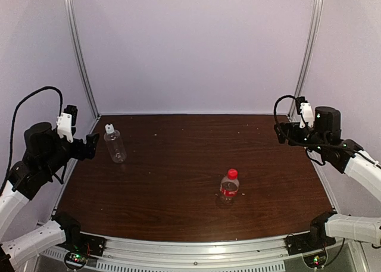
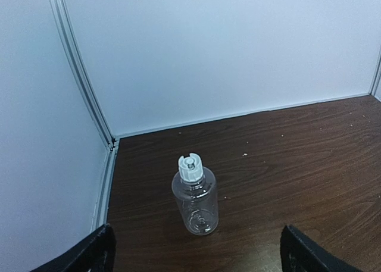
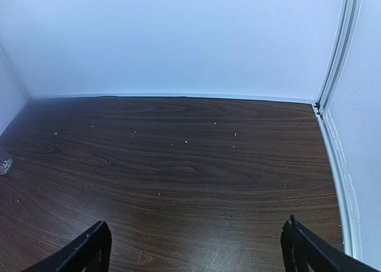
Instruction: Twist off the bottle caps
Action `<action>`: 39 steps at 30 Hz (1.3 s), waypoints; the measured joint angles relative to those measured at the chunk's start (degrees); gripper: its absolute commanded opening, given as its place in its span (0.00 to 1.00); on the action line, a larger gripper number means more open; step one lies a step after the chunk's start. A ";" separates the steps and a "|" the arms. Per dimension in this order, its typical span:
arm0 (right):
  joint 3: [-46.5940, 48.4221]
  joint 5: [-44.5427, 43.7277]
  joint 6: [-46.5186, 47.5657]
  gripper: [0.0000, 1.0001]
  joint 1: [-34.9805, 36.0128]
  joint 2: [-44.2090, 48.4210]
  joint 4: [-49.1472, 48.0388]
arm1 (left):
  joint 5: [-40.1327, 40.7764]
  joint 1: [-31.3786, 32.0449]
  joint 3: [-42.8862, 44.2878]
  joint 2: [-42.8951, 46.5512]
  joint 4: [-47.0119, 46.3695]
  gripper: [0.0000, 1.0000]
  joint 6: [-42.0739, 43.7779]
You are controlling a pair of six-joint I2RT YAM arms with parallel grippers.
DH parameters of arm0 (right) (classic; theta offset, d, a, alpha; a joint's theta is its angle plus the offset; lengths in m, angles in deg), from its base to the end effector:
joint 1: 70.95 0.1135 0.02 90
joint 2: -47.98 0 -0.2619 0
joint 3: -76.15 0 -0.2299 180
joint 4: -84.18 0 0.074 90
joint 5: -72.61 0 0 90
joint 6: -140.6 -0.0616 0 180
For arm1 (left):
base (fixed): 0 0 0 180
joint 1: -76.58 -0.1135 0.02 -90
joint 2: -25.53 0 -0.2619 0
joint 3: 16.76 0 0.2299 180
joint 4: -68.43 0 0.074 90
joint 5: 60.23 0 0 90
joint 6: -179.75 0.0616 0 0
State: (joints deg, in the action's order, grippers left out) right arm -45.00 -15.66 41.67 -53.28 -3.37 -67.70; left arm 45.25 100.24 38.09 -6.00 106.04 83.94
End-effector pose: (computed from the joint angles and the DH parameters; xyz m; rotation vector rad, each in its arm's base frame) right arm 0.2007 0.0659 0.3003 -0.1685 1.9381 0.3383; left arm 0.1322 -0.0400 0.3086 0.0915 1.8103 -0.1194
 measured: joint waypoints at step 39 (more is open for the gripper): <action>6.67 -0.28 -0.61 1.00 0.04 -1.33 7.15 | -6.08 0.00 5.73 -8.85 3.41 0.98 0.87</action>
State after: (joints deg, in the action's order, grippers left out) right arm -38.33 -15.94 41.06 -53.24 -4.71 -60.55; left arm 39.18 100.24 43.82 -14.85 109.45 84.82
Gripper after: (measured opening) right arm 0.997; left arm 0.976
